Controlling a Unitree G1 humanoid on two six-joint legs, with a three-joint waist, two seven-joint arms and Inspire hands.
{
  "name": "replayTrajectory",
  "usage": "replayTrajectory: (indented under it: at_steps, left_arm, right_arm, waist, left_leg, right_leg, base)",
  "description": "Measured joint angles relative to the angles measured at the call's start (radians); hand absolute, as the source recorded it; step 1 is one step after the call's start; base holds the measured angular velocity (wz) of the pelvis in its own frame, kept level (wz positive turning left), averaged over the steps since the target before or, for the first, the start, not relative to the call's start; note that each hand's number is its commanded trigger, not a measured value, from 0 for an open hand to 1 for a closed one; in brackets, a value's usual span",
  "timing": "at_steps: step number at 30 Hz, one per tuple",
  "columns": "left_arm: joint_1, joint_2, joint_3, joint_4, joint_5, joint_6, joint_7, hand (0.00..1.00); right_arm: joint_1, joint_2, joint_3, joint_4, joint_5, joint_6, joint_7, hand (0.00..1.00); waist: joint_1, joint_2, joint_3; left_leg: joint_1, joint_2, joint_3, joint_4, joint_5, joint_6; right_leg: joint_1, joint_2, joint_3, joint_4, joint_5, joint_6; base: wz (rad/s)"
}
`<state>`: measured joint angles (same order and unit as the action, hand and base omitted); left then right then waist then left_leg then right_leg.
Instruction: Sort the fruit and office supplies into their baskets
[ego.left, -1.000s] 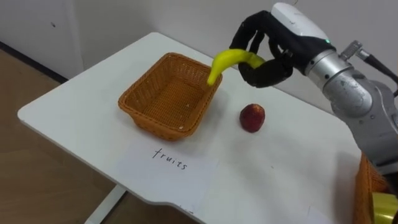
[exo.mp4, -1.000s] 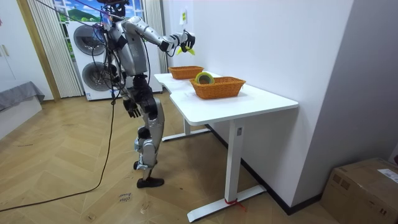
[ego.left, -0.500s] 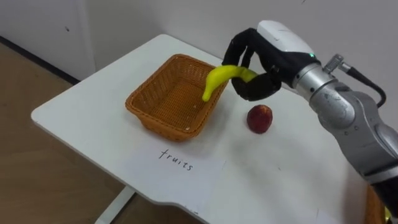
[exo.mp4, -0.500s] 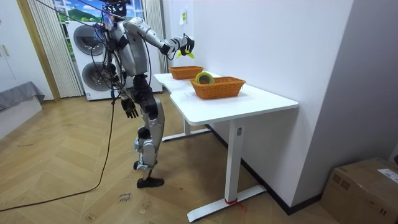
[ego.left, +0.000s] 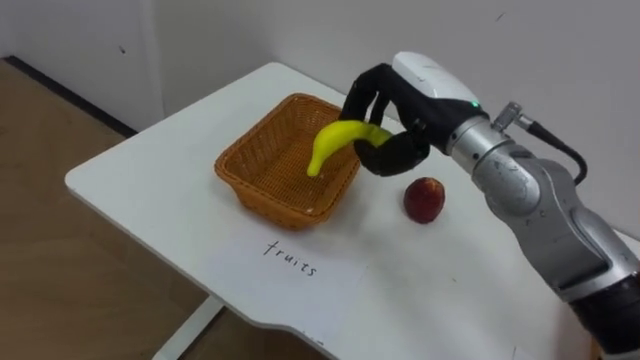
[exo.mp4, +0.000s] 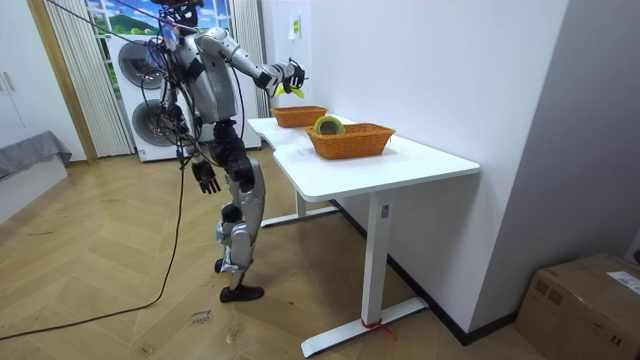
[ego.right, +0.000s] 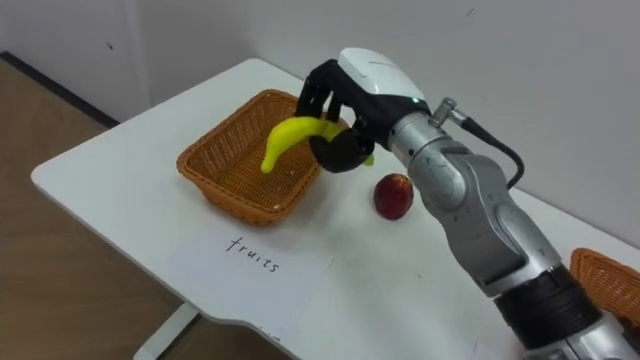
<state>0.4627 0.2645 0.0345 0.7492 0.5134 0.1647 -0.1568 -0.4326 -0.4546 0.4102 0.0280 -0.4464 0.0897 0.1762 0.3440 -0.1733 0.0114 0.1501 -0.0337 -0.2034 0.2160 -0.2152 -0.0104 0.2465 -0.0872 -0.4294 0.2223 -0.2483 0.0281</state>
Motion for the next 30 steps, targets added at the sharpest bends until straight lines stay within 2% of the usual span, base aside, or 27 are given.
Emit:
replayTrajectory:
  at_steps: [5, 11, 17, 18, 21, 22, 23, 25, 28, 30]
  left_arm:
    - [0.021, 0.006, -0.004, -0.005, 0.000, 0.011, -0.005, 0.00]
    - [0.050, 0.009, -0.008, -0.033, 0.000, 0.017, -0.005, 0.00]
    - [0.044, 0.027, -0.016, -0.033, 0.000, 0.018, -0.005, 0.00]
    - [0.035, 0.028, -0.014, -0.033, 0.000, 0.020, -0.007, 0.00]
    - [0.013, 0.030, -0.003, -0.033, -0.003, 0.021, -0.011, 0.00]
    - [0.002, 0.032, -0.003, -0.033, -0.010, 0.021, -0.008, 0.00]
    - [-0.002, 0.035, -0.003, -0.033, -0.011, 0.021, -0.006, 0.00]
    - [-0.019, 0.040, -0.004, -0.033, -0.012, 0.021, 0.005, 0.00]
    - [-0.036, 0.046, -0.005, -0.032, -0.012, 0.020, 0.027, 0.00]
    - [-0.041, 0.058, -0.005, -0.030, -0.012, 0.020, 0.039, 0.00]
  right_arm:
    - [0.030, 0.003, 0.000, 0.004, 0.000, 0.008, -0.001, 1.00]
    - [0.060, 0.003, 0.001, 0.032, 0.001, 0.017, -0.001, 1.00]
    - [0.064, 0.003, 0.005, 0.052, 0.004, 0.008, -0.033, 1.00]
    - [0.064, 0.004, 0.005, 0.081, 0.003, -0.001, -0.052, 1.00]
    - [0.061, 0.008, 0.008, 0.175, 0.008, 0.000, -0.086, 1.00]
    - [0.057, 0.008, 0.017, 0.208, 0.012, 0.005, -0.103, 1.00]
    - [0.053, 0.007, 0.027, 0.222, 0.015, 0.010, -0.113, 1.00]
    - [0.002, 0.007, 0.043, 0.278, 0.055, 0.011, -0.143, 1.00]
    - [-0.090, 0.006, 0.067, 0.372, 0.085, 0.014, -0.198, 1.00]
    - [-0.099, 0.006, 0.079, 0.385, 0.086, 0.012, -0.237, 1.00]
  waist:
    - [-0.003, -0.001, 0.0009]
    - [0.005, 0.000, 0.0009]
    - [0.037, -0.002, -0.0002]
    - [0.048, -0.004, -0.0001]
    - [0.071, -0.016, 0.0015]
    - [0.078, -0.023, 0.0045]
    - [0.080, -0.028, 0.0030]
    - [0.079, -0.041, 0.0067]
    - [0.087, -0.043, 0.0073]
    - [0.105, -0.044, 0.0080]
  left_leg:
    - [0.001, -0.012, -0.017, 0.016, -0.002, 0.004]
    - [0.001, -0.018, -0.018, 0.022, -0.004, 0.007]
    - [-0.026, -0.018, -0.022, 0.022, -0.004, 0.007]
    - [-0.036, -0.017, -0.022, 0.025, -0.004, 0.007]
    - [-0.067, -0.019, -0.032, 0.037, -0.004, 0.006]
    - [-0.082, -0.019, -0.034, 0.043, -0.004, 0.006]
    - [-0.094, -0.019, -0.035, 0.046, -0.004, 0.006]
    - [-0.142, -0.016, -0.036, 0.070, -0.005, 0.003]
    - [-0.177, -0.014, -0.036, 0.076, -0.005, 0.000]
    - [-0.183, -0.014, -0.036, 0.076, -0.005, 0.000]
  right_leg:
    - [0.013, -0.008, -0.016, -0.002, -0.007, 0.004]
    - [0.015, -0.016, -0.023, 0.000, -0.014, 0.008]
    - [-0.014, -0.017, -0.027, 0.017, -0.018, 0.007]
    - [-0.023, -0.016, -0.027, 0.017, -0.018, 0.007]
    - [-0.042, -0.015, -0.030, 0.018, -0.018, 0.007]
    - [-0.048, -0.015, -0.039, 0.020, -0.018, 0.007]
    - [-0.058, -0.015, -0.041, 0.023, -0.018, 0.007]
    - [-0.098, -0.012, -0.042, 0.037, -0.016, 0.004]
    - [-0.131, -0.009, -0.042, 0.035, -0.009, -0.005]
    - [-0.136, -0.008, -0.042, 0.034, -0.008, -0.005]
  base:
    - [0.12]
    - [0.02]
    - [0.01]
    - [0.06]
    - [0.12]
    - [0.13]
    - [0.16]
    - [0.08]
    - [0.00]
    - [0.00]
